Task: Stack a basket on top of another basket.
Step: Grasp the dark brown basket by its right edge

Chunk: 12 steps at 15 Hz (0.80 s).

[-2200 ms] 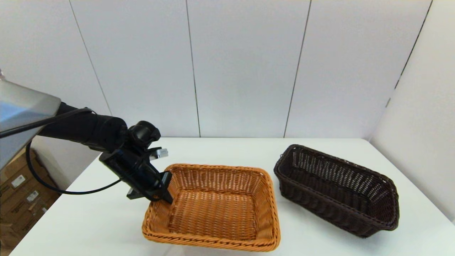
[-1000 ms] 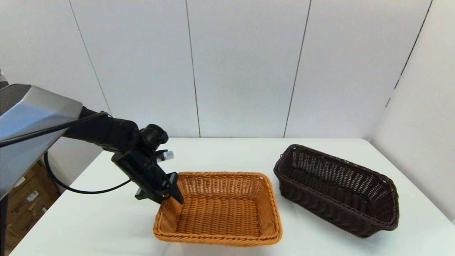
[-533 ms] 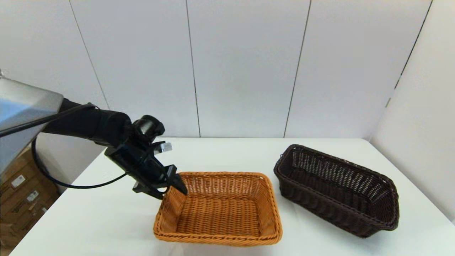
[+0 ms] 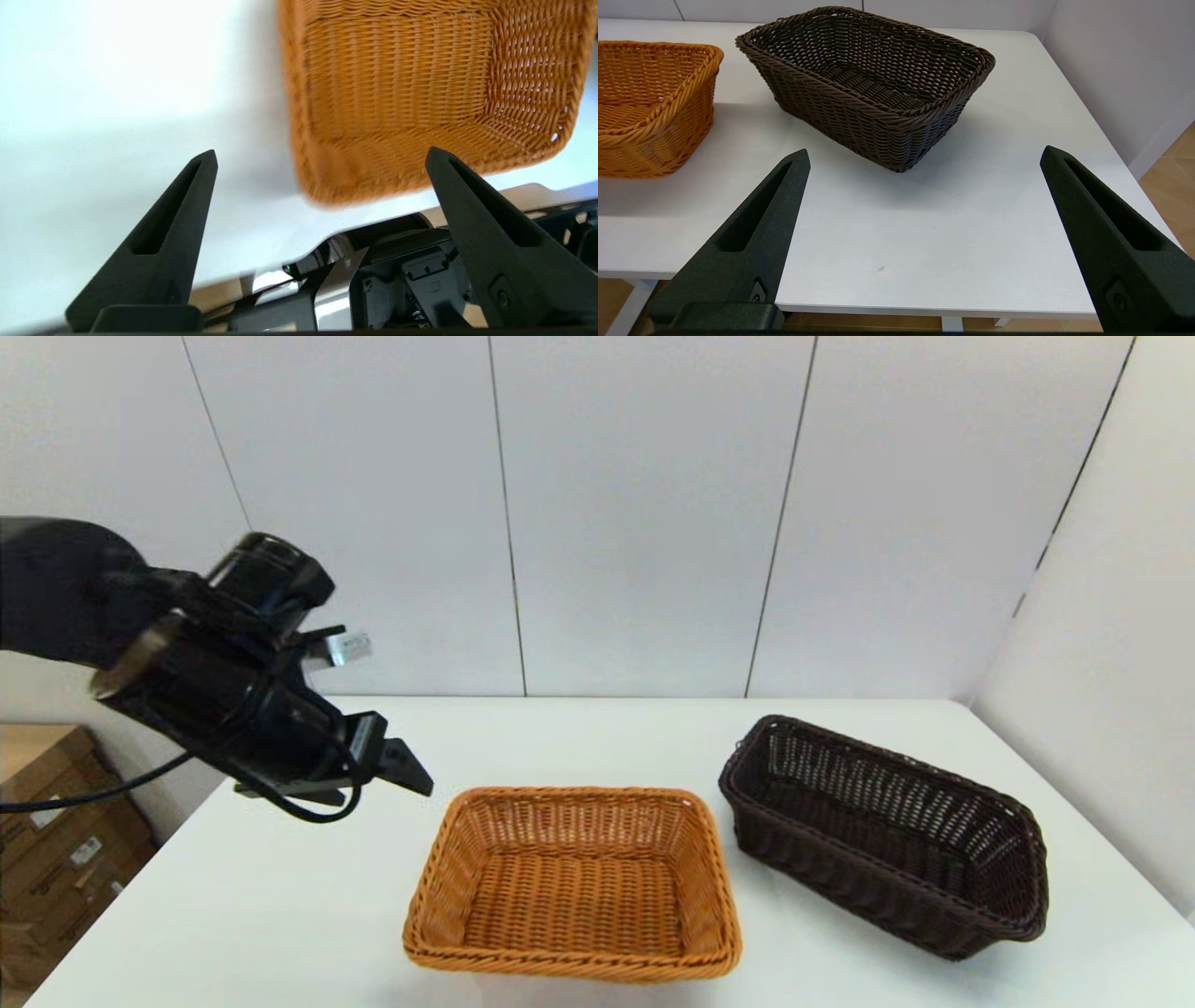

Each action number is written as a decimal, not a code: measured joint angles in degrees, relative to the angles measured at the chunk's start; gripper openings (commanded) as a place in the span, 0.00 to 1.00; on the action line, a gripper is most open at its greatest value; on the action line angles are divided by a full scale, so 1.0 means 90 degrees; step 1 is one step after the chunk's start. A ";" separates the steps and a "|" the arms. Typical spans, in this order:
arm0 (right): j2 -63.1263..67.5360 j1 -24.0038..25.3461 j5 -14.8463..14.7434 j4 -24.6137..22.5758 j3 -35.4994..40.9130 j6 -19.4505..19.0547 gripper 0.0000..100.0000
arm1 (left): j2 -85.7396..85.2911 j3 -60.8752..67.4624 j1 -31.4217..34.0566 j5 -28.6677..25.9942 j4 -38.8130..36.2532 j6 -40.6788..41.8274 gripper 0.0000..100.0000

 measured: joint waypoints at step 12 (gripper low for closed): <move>0.0000 0.0000 0.0003 0.0000 0.0000 -0.0005 1.00 | -0.4714 0.2288 0.0070 0.0568 0.0431 -0.0665 1.00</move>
